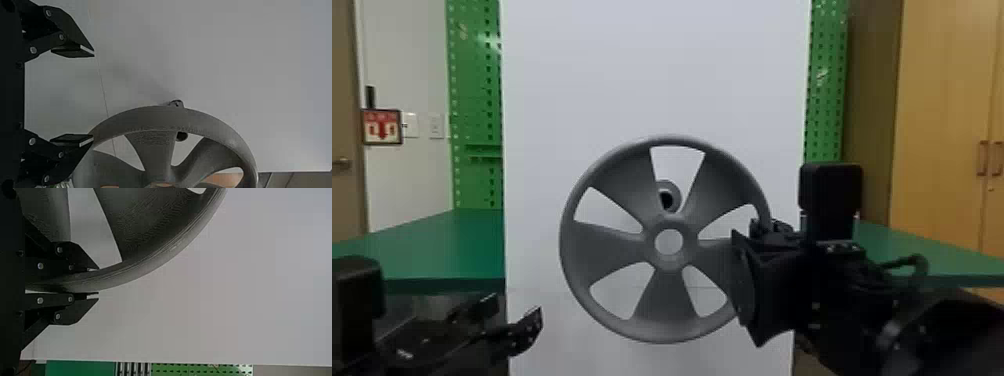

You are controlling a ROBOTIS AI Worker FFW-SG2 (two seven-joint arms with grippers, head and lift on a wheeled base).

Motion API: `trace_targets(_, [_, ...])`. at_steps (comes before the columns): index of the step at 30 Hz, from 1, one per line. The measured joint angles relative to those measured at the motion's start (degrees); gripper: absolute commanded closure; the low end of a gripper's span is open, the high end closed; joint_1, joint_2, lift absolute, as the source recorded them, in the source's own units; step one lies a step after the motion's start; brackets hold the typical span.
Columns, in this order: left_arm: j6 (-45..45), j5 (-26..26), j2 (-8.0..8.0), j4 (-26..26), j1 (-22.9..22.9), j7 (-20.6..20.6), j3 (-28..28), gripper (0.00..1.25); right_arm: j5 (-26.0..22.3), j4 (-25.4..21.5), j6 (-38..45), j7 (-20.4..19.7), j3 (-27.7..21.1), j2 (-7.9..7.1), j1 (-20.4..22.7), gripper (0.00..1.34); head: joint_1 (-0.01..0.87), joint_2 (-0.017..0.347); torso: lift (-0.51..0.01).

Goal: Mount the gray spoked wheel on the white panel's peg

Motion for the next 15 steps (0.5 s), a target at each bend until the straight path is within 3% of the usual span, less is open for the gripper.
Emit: trace_targets(15, [0.12,0.07,0.31,0.36,-0.96,0.53,-1.31,0.48,-1.14,4.44,1.21,-0.05,0.04,0.55,-6.42,1.19,0.097,-0.008,-0.480])
